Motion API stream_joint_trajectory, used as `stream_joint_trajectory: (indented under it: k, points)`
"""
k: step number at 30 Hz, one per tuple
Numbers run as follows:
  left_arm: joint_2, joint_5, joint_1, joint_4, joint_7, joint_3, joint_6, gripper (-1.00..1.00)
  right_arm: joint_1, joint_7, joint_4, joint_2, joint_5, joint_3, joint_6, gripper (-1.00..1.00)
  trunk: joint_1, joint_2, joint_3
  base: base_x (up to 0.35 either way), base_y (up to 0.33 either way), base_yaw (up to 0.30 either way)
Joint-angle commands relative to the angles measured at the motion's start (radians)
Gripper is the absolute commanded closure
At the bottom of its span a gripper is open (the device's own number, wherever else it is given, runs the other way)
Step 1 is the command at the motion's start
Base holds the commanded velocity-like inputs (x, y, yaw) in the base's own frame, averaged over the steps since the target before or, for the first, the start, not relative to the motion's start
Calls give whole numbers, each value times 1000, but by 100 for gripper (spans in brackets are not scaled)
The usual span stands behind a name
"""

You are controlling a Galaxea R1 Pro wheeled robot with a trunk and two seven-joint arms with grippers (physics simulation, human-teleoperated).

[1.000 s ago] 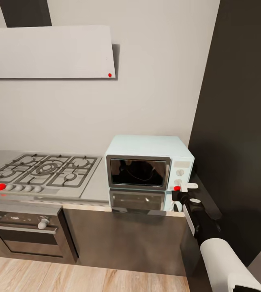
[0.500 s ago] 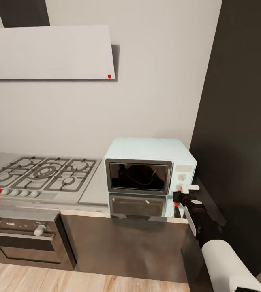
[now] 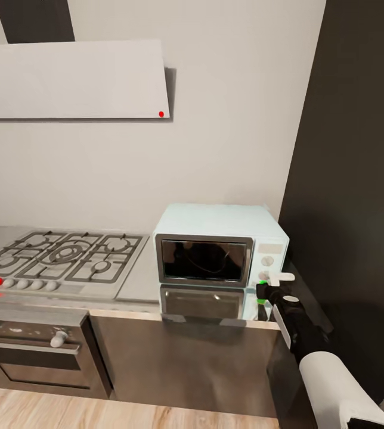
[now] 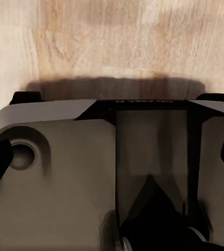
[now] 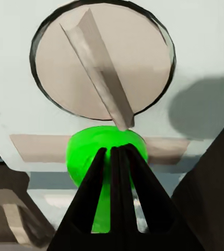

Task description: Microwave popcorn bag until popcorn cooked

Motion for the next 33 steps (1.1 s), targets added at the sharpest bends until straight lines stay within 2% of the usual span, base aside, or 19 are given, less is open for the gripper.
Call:
stream_joint_trajectory:
  k: [1,21,27,30,31,33]
  points:
    - [0,10,0,1,-3,-9,-1,-100,-3,0,7,0,18,-5,6,100,12,0,-1,-298,0,0]
    - [-2,11,-1,1,-2,-9,-1,-100,-2,2,5,8,17,0,6,100,12,0,-1,-343,0,0]
    - [-2,10,0,1,-3,-9,-1,-100,-6,2,34,8,14,0,7,100,12,0,-1,-344,0,0]
    - [-2,10,0,1,-3,-9,0,-100,-6,2,149,6,14,-1,-1,100,12,0,-1,-341,0,0]
    - [-1,10,0,1,-2,-9,-1,-100,-6,2,216,4,14,-1,-23,100,12,0,-1,-307,0,0]
    - [0,10,-1,1,-2,-8,-1,-100,-6,0,403,3,24,-1,-124,100,12,0,-1,-258,0,0]
